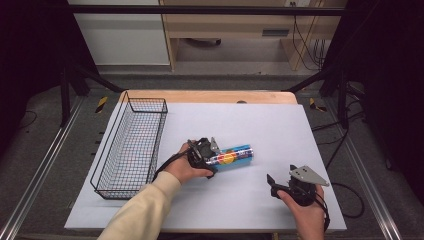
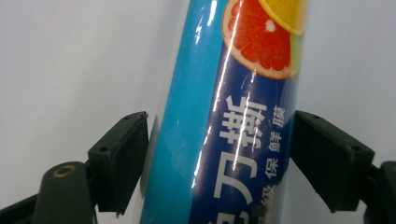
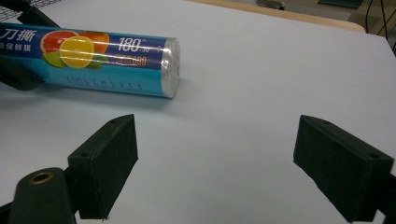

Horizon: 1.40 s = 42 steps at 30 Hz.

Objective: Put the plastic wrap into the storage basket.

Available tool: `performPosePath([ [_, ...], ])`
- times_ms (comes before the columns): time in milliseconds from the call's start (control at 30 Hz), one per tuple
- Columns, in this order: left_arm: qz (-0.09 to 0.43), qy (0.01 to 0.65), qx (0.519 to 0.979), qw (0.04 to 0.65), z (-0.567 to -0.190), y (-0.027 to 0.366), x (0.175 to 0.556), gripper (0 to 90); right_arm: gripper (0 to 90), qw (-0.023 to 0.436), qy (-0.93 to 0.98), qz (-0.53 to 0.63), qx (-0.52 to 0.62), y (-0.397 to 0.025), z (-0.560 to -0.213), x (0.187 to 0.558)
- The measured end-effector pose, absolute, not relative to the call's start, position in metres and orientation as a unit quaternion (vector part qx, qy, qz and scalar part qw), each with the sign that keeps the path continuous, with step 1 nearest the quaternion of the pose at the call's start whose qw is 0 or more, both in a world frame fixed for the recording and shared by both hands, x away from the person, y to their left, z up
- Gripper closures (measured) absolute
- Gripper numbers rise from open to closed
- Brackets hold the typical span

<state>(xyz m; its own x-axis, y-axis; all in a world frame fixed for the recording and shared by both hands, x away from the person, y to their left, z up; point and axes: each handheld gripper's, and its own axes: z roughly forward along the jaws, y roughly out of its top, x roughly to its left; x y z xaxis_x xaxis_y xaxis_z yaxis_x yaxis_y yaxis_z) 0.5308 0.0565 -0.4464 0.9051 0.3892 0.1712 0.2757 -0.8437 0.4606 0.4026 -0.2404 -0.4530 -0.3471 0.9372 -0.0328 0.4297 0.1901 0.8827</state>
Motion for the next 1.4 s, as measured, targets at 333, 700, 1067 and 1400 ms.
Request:
performPosePath([
  [333,0.126,0.175,0.953,0.211,-0.4482,0.0572,0.5329,24.7,14.2,0.306,0.708,0.416,0.482,-0.2404,-0.4531,0.4027],
  [700,0.127,0.175,0.954,0.207,-0.4499,0.0563,0.5333,24.8,14.3,0.305,0.709,0.415,0.482,-0.2403,-0.4531,0.4027],
  [1067,0.118,0.179,0.956,0.2,-0.452,0.0552,0.536,25.7,14.5,0.303,0.712,0.413,0.481,-0.2397,-0.454,0.4032],
  [1400,0.113,0.175,0.961,0.183,-0.4527,0.0512,0.5376,26.7,14.7,0.298,0.714,0.412,0.481,-0.239,-0.4543,0.4032],
])
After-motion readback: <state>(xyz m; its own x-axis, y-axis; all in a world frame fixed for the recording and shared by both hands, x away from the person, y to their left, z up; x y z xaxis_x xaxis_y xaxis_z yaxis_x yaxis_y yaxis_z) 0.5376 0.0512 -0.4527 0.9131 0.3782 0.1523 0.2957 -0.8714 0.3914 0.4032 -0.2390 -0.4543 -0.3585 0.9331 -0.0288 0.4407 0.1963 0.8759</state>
